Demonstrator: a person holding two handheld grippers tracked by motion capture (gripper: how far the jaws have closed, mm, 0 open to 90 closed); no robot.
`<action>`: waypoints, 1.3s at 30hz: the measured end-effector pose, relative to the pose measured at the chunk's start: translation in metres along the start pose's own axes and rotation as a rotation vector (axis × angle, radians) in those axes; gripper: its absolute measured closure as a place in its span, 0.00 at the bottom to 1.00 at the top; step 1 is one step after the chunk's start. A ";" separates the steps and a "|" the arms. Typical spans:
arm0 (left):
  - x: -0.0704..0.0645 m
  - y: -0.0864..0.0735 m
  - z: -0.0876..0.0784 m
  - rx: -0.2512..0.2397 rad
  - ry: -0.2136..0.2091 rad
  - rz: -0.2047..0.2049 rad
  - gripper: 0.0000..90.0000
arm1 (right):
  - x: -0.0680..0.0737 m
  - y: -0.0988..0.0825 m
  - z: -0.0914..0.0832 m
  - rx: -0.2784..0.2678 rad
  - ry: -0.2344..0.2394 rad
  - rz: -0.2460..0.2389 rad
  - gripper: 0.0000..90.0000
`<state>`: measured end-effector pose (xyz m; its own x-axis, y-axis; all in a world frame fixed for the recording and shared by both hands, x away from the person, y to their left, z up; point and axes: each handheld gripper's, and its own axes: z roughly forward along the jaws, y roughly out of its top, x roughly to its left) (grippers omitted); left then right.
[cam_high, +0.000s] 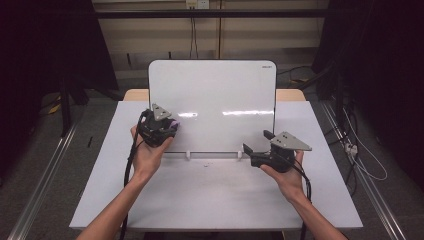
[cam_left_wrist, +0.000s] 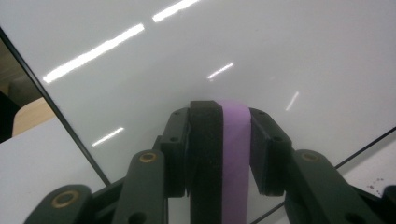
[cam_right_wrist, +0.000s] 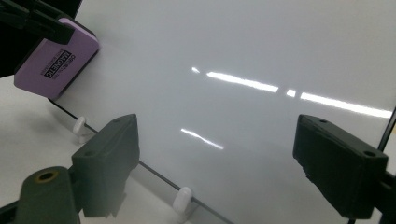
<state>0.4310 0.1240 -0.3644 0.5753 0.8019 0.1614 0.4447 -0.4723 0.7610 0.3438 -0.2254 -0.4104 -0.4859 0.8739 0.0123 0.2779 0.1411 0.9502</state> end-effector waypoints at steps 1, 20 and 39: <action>-0.001 -0.001 0.002 0.000 -0.012 0.002 0.67 | 0.000 0.000 0.000 0.002 -0.002 0.001 0.16; 0.006 -0.015 0.005 -0.081 -0.010 -0.056 0.33 | -0.004 -0.002 -0.005 0.007 -0.022 -0.001 0.15; 0.015 -0.080 -0.058 -0.253 -0.089 -0.203 0.06 | -0.024 -0.025 -0.036 0.082 -0.080 0.075 0.07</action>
<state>0.3644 0.1953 -0.3865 0.5552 0.8298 -0.0561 0.3780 -0.1917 0.9057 0.3184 -0.2666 -0.4236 -0.3942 0.9174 0.0540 0.3792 0.1088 0.9189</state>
